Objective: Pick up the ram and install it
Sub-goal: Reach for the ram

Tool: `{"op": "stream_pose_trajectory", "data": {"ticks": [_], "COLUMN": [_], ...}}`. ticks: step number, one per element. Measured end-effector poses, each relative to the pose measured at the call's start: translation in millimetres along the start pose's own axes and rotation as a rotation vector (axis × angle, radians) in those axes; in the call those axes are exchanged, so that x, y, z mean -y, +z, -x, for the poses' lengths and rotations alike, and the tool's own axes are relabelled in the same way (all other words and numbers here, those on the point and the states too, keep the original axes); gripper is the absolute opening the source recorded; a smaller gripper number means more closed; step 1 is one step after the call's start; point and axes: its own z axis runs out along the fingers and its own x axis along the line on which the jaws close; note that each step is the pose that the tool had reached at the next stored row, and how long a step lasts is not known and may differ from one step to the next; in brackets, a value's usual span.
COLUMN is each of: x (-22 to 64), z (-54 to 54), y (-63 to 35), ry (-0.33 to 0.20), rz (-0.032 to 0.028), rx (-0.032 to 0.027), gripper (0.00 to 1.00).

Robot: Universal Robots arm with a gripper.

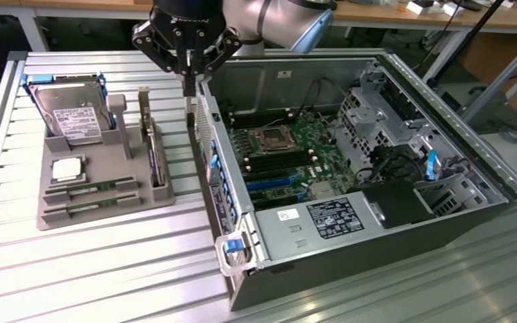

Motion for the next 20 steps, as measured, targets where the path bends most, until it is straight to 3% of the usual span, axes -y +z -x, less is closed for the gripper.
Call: {"op": "stream_pose_trajectory", "data": {"ticks": [20], "x": [1.4], "z": [-19.1], "y": [-0.6], "ry": [0.0], "rz": [0.0001], "rx": [0.0009], "gripper": [0.1]}}
